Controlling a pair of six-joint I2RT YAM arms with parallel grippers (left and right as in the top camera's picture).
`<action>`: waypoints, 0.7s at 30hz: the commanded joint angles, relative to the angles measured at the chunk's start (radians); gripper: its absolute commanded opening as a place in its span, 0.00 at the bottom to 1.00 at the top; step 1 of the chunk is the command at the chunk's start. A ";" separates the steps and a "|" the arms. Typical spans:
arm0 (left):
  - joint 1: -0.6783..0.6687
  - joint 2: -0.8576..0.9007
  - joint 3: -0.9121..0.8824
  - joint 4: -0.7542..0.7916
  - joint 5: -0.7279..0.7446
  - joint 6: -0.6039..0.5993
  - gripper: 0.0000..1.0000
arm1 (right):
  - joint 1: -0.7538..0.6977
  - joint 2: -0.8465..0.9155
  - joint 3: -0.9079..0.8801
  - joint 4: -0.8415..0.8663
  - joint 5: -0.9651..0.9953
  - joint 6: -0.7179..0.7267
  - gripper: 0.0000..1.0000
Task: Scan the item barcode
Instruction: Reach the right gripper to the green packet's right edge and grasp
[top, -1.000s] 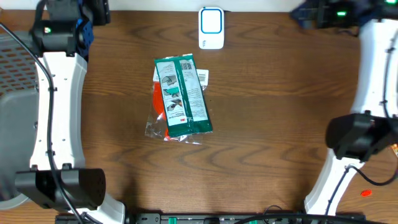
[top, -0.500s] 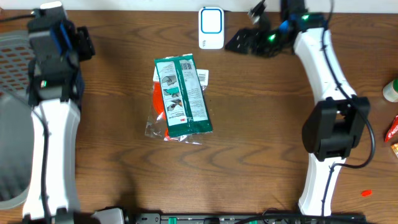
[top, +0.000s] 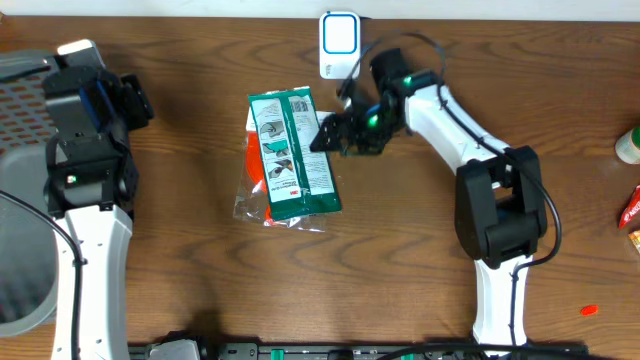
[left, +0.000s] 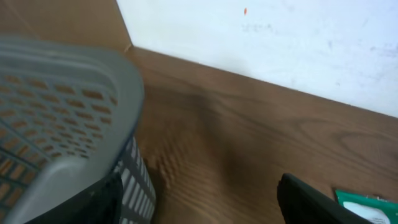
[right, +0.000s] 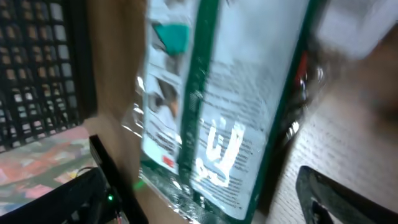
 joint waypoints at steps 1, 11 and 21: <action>0.004 -0.034 -0.003 0.005 0.011 -0.054 0.79 | 0.010 0.000 -0.061 0.015 -0.019 0.024 0.93; 0.005 -0.174 -0.052 -0.001 0.013 -0.073 0.79 | 0.035 0.000 -0.220 0.150 -0.074 0.058 0.92; 0.005 -0.412 -0.237 0.017 -0.050 -0.148 0.79 | 0.055 0.000 -0.225 0.164 -0.100 0.063 0.78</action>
